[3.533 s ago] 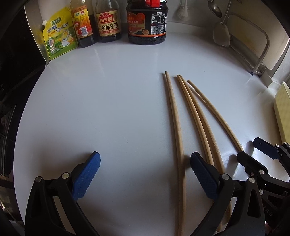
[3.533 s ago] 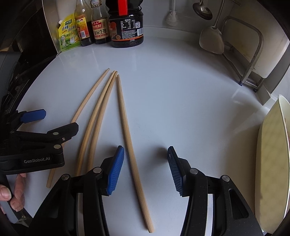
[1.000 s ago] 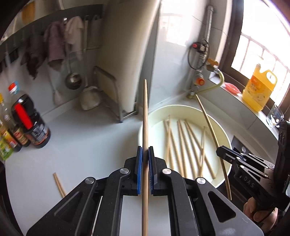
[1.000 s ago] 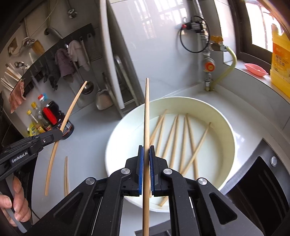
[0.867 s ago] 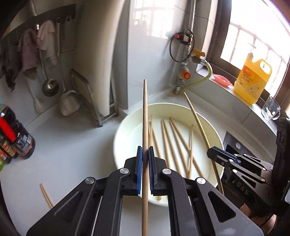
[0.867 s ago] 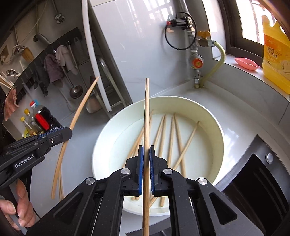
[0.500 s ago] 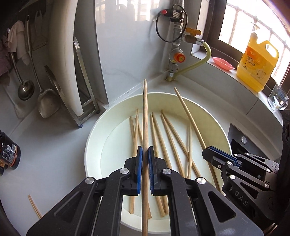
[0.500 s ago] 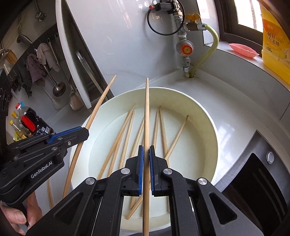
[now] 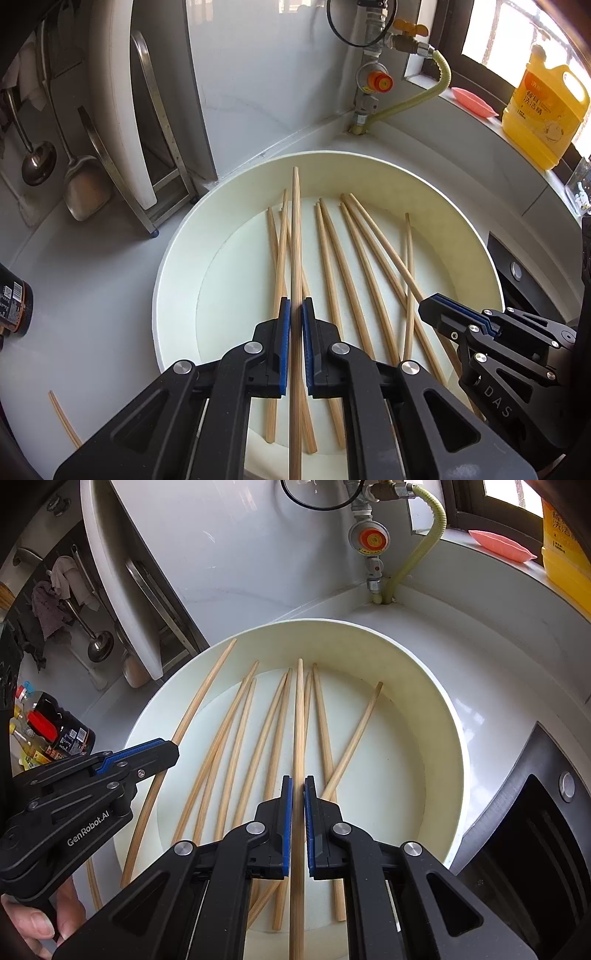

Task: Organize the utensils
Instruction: 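Lower the chopsticks into the basin and open both tools, then move both tools back toward the last two loose chopsticks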

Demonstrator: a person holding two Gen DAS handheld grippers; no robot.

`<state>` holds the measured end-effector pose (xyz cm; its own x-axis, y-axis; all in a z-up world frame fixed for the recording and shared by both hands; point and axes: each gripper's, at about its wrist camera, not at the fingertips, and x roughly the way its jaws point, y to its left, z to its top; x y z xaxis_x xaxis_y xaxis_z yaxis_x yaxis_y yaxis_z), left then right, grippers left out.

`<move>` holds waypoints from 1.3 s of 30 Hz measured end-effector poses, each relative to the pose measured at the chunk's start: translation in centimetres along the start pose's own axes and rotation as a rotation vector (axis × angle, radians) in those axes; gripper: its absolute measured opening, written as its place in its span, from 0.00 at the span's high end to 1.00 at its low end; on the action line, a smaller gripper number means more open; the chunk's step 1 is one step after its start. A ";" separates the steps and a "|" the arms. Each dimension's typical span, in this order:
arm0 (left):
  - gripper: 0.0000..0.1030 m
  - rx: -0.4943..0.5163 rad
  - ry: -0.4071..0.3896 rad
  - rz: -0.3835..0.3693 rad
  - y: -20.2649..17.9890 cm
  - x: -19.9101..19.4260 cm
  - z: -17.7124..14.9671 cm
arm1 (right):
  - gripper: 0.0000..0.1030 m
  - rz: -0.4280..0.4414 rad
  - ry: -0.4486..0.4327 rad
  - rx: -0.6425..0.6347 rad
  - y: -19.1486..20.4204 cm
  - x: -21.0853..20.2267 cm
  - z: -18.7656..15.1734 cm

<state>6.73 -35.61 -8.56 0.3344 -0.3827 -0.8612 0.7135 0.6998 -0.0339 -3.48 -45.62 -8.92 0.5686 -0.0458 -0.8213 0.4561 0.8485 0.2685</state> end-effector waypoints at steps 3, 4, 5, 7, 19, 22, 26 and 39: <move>0.92 -0.005 0.004 0.020 0.1 -0.1 -0.1 | 0.94 -0.008 0.003 -0.008 0.1 -0.1 -0.1; 0.90 -0.009 0.008 0.028 0.2 -0.1 -0.1 | 0.93 -0.011 -0.003 -0.007 0.1 -0.2 -0.1; 0.86 -0.014 0.014 0.035 0.3 -0.1 -0.1 | 0.93 -0.009 -0.006 -0.007 0.1 -0.3 0.0; 0.75 -0.025 0.019 0.052 0.6 -0.2 -0.2 | 0.90 -0.014 -0.013 -0.014 0.2 -0.5 -0.1; 0.15 -0.106 -0.089 0.093 2.9 -4.5 -1.2 | 0.81 0.002 -0.031 -0.025 0.9 -1.9 -0.6; 0.15 -0.110 -0.095 0.135 3.3 -5.3 -1.7 | 0.79 0.017 -0.034 -0.034 1.5 -2.5 -1.0; 0.15 -0.126 -0.103 0.156 4.1 -6.6 -2.6 | 0.78 0.038 -0.045 -0.049 2.6 -3.6 -1.7; 0.15 -0.195 -0.164 0.224 7.2 -12.4 -7.2 | 0.67 0.057 -0.056 -0.150 8.4 -6.9 -5.0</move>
<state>3.32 -21.51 -1.75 0.5756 -0.2875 -0.7655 0.4852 0.8736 0.0368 -6.99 -35.53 -3.55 0.6301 -0.0214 -0.7762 0.3171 0.9195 0.2321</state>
